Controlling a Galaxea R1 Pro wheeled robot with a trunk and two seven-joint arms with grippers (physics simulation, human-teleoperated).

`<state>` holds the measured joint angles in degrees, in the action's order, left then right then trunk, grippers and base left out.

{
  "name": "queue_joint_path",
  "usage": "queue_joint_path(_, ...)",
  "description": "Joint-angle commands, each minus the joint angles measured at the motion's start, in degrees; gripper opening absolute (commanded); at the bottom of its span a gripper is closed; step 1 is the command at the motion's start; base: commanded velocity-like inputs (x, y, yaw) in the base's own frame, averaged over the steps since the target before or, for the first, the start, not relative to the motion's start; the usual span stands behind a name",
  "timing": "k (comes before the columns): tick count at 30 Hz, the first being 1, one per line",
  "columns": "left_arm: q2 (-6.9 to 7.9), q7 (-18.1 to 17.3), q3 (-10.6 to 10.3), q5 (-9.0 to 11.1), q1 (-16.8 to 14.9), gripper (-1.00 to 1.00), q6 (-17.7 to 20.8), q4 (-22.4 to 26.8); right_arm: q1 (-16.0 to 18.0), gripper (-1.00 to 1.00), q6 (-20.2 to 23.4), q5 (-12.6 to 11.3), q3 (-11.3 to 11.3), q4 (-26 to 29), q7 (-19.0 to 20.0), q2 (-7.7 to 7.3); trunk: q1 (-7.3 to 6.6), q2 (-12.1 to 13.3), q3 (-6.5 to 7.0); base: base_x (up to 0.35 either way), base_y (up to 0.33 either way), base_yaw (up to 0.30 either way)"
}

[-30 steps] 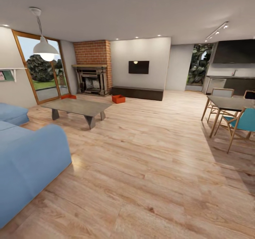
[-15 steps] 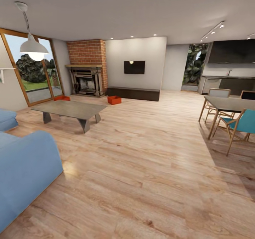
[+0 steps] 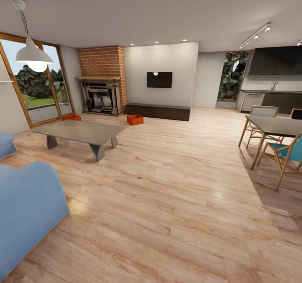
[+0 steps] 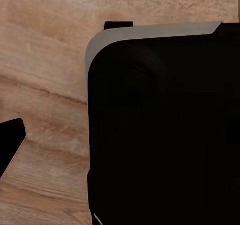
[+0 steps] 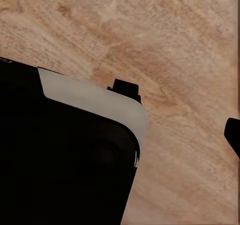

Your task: Move the two storage containers from the living room to the garage. In the garage, place one container on the floor and stack the other container on top of it (either order is fine).

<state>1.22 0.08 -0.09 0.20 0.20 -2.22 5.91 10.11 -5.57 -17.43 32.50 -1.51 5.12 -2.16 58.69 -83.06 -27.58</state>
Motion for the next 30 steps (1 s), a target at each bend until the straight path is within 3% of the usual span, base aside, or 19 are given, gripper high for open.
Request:
queue_joint_path(1,0.01,0.0,0.0,0.0,0.0,1.0,-0.1,0.1,0.1,1.0,-0.3,-0.6,0.4,-0.2,0.3,0.01,0.03,0.0,-0.05,0.323,0.0,0.0)
queue_joint_path(30,0.01,-0.1,0.3,0.2,0.0,1.0,-0.1,0.0,0.1,1.0,-0.3,-0.5,0.4,-0.2,0.3,0.05,0.03,0.0,-0.05,0.323,0.0,0.0)
